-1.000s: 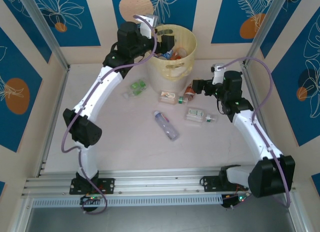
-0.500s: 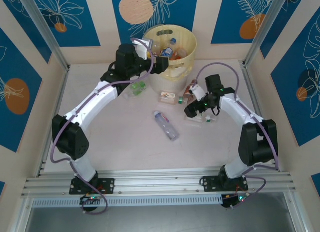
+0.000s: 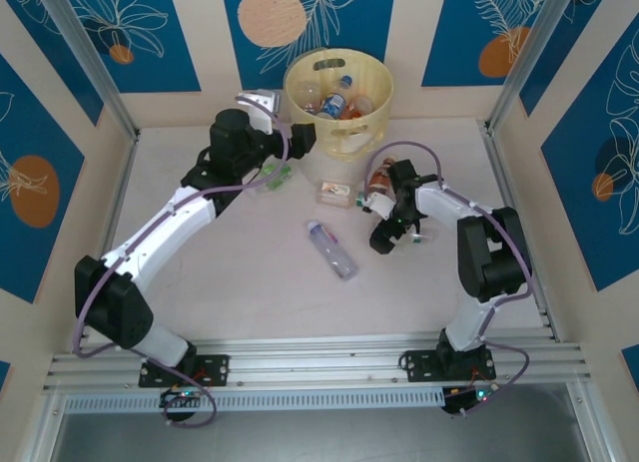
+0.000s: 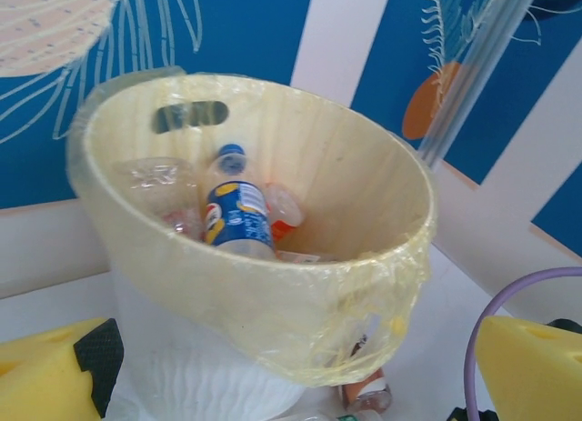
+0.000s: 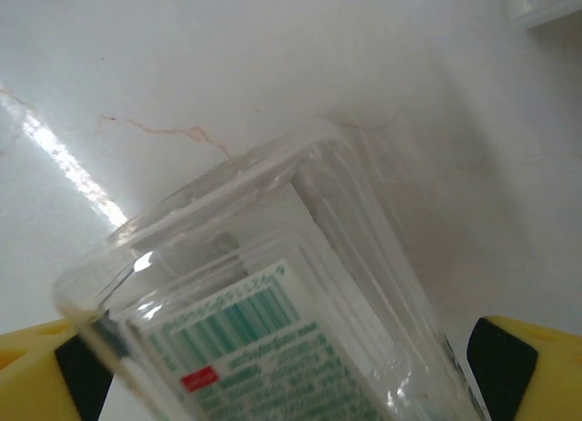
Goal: Put the plastic bottles in the bin
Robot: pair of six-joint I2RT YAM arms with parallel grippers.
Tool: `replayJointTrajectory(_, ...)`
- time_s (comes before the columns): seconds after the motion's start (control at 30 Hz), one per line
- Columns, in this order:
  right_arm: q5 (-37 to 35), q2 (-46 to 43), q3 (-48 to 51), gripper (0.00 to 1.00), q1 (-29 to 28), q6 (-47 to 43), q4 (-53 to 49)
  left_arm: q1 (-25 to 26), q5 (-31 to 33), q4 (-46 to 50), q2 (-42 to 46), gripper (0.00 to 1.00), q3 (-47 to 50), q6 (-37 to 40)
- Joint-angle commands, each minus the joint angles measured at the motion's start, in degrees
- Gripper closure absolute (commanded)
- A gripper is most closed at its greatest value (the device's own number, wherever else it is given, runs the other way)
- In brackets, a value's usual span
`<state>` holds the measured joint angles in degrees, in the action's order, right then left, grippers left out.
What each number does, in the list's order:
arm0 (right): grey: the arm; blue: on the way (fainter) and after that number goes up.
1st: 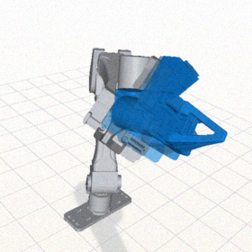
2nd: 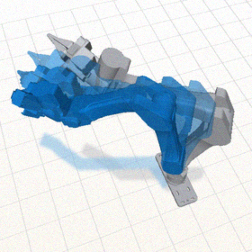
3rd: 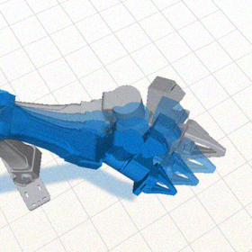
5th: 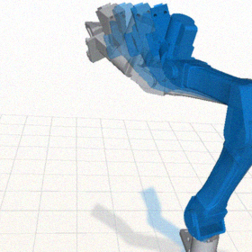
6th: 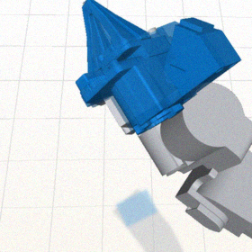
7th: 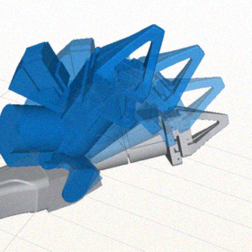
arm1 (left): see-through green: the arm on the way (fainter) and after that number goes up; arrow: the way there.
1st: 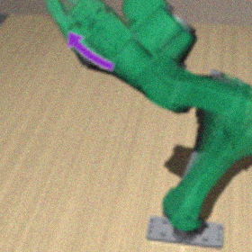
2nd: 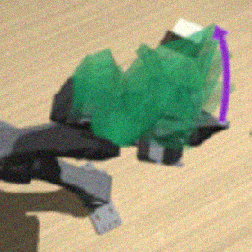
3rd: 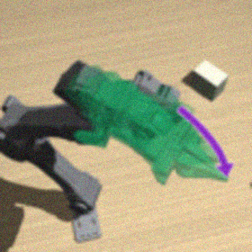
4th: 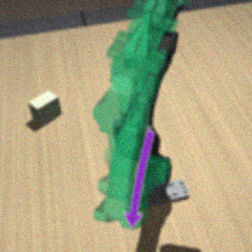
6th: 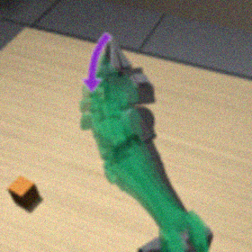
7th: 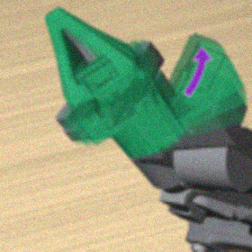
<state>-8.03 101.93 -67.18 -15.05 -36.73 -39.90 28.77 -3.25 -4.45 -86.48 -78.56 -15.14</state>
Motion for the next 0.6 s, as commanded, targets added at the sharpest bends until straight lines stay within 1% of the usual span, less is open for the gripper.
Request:
replayJointTrajectory(0.0, -2.1, 2.0, -1.3, 0.02, -0.5, -0.6, 0.0, -1.5, 5.0, -4.7, 3.3, 0.0, 5.3, -2.7)
replayJointTrajectory(0.1, -1.7, 2.3, -0.7, 0.04, -0.5, -0.2, 1.5, -3.1, 8.2, -6.8, 5.4, 0.0, 10.8, -6.7)
replayJointTrajectory(0.2, -1.3, 2.4, 0.0, 0.06, -0.3, 1.2, 3.3, -5.6, 10.6, -5.9, 6.9, 0.0, 14.7, -11.4)
replayJointTrajectory(0.23, -1.4, 2.5, 0.2, 0.07, -0.3, 1.5, 3.7, -6.4, 10.6, -5.8, 7.3, 0.0, 15.8, -12.6)
replayJointTrajectory(0.37, -2.4, 2.6, 0.9, 0.16, -0.5, 2.4, 4.2, -9.9, 10.6, -5.6, 9.4, 0.0, 19.8, -15.9)
replayJointTrajectory(0.57, -5.4, 2.2, 2.6, 0.23, -0.4, 3.1, 6.0, -11.7, 10.6, -4.9, 11.3, 0.0, 23.3, -17.0)
